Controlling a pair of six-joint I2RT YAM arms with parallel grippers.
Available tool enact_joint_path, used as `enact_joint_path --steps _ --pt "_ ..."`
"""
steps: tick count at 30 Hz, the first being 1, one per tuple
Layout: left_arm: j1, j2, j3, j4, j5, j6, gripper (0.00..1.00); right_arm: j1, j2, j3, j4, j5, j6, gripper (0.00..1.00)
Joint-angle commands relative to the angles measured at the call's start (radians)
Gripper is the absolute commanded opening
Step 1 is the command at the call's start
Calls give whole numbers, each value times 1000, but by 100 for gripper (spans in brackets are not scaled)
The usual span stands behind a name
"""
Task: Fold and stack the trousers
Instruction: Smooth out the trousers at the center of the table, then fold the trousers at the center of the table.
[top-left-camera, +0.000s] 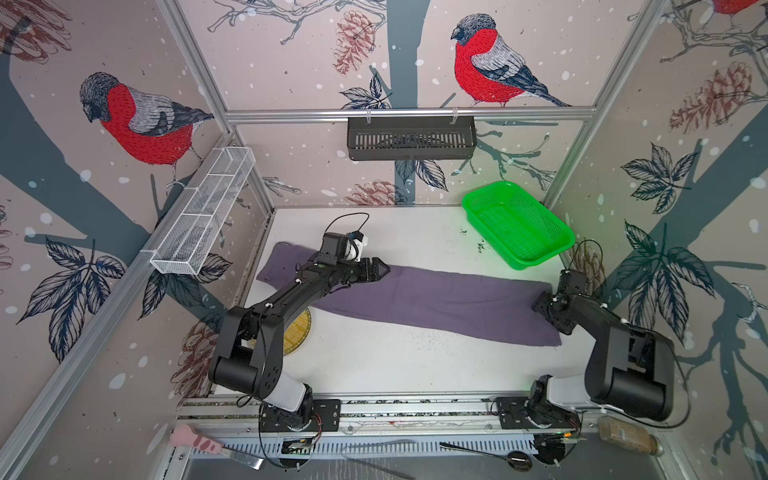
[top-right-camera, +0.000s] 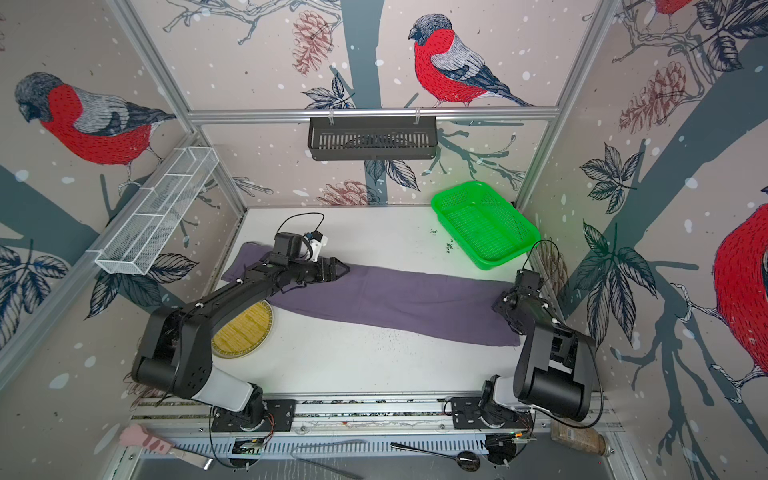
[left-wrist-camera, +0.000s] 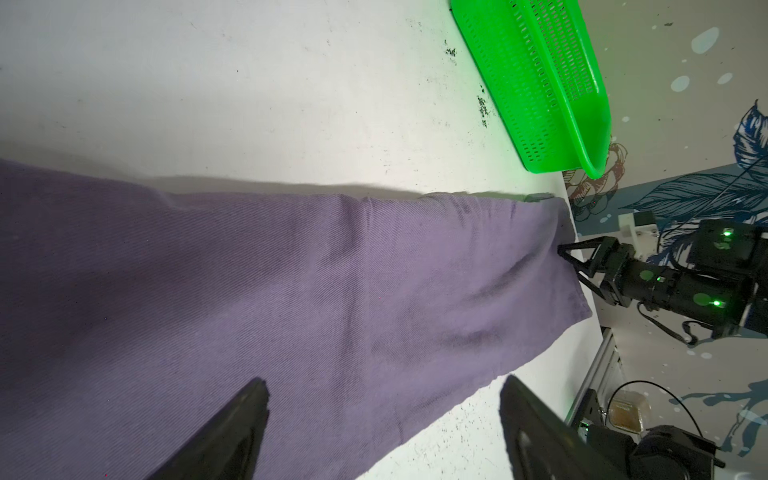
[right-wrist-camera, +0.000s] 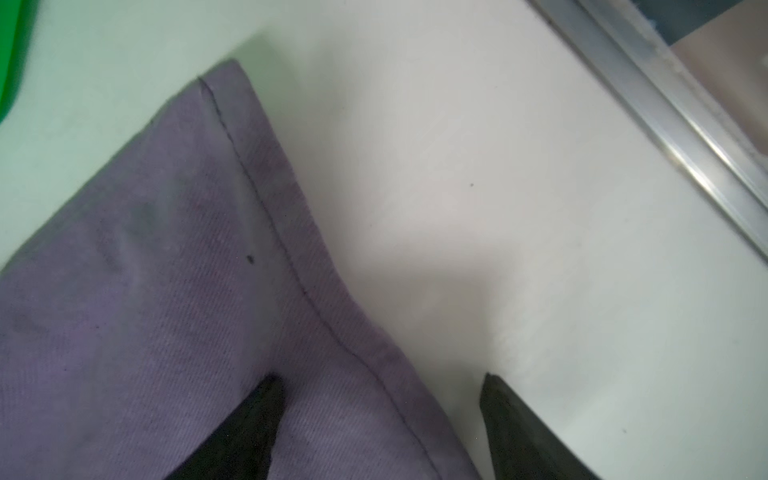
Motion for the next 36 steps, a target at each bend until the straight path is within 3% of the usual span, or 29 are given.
enact_joint_path --steps 1,5,12,14,21,28,32,36 --pt "6 -5 -7 53 55 -6 88 -2 17 -7 37 -50 2 78" --pt "9 0 -10 48 54 -4 88 -2 66 -18 39 -95 42 71" --pt "21 -13 -8 -4 16 16 89 -13 46 -30 37 -142 45 14" --pt "26 -20 -5 -22 -2 26 89 -13 4 -25 14 -129 40 5" --pt "53 -24 34 -83 -22 57 89 -50 -216 16 -94 -83 51 3" --pt "61 -18 76 -128 -41 79 89 -85 -353 98 -154 -204 85 3" --pt "65 -28 98 -177 -90 99 89 20 -385 165 -198 -235 123 3" --pt "80 -45 111 -221 -149 114 89 210 -401 220 -200 -216 213 3"
